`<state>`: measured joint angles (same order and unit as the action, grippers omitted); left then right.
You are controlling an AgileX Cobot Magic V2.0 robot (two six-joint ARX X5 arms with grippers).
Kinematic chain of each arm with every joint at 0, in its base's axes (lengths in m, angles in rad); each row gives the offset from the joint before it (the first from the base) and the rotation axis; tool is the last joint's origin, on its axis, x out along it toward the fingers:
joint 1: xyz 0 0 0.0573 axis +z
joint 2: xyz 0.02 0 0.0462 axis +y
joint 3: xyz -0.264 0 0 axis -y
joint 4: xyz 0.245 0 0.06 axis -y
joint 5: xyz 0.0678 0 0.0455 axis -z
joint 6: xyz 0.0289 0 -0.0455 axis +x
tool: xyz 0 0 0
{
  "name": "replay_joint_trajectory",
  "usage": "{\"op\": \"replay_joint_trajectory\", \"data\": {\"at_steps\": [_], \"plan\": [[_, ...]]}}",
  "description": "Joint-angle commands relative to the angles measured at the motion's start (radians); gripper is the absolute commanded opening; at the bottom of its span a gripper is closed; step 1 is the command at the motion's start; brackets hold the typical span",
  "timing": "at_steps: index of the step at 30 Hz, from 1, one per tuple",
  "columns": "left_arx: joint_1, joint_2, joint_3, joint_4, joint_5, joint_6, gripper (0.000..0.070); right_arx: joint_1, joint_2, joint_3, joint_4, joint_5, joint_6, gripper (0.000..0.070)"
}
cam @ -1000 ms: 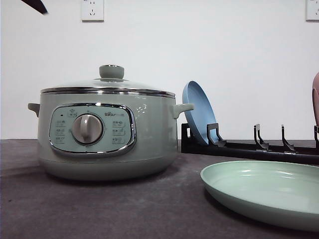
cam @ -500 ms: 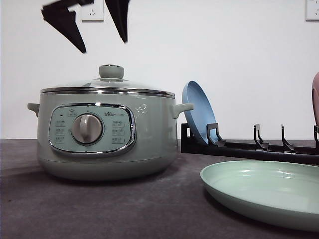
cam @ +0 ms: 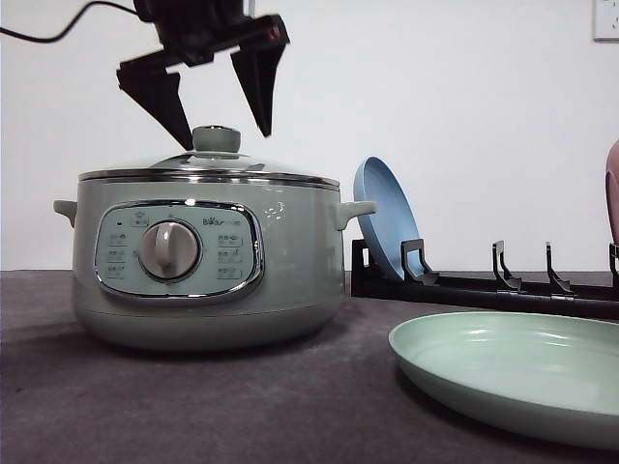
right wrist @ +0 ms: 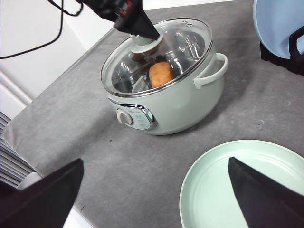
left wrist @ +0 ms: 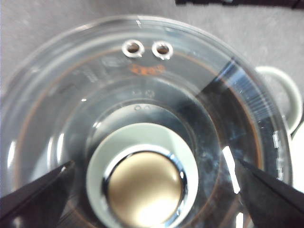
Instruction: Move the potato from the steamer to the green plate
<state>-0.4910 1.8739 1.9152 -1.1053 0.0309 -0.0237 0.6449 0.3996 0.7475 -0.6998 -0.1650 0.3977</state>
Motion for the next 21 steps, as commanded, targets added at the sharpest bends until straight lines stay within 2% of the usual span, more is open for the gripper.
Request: {"op": "replay_joint_trajectory", "data": {"at_steps": [1, 4, 9, 10, 21], "plan": [[-0.011, 0.021, 0.031, 0.003, -0.004, 0.013, 0.0687, 0.006, 0.002, 0.012, 0.003, -0.003, 0.007, 0.0614], [-0.014, 0.021, 0.031, 0.004, -0.011, 0.013, 0.0625, 0.006, 0.002, 0.012, 0.003, -0.002, 0.007, 0.0614], [-0.014, 0.021, 0.031, -0.002, -0.011, 0.013, 0.0612, 0.006, 0.002, 0.012, 0.003, 0.005, 0.007, 0.0614], [-0.014, 0.021, 0.031, -0.002, -0.011, 0.013, 0.0588, 0.006, 0.002, 0.012, 0.003, 0.005, 0.007, 0.0614], [-0.013, 0.021, 0.031, -0.036, -0.011, 0.012, 0.0169, 0.006, 0.002, 0.012, 0.003, 0.008, 0.007, 0.0614]]}}
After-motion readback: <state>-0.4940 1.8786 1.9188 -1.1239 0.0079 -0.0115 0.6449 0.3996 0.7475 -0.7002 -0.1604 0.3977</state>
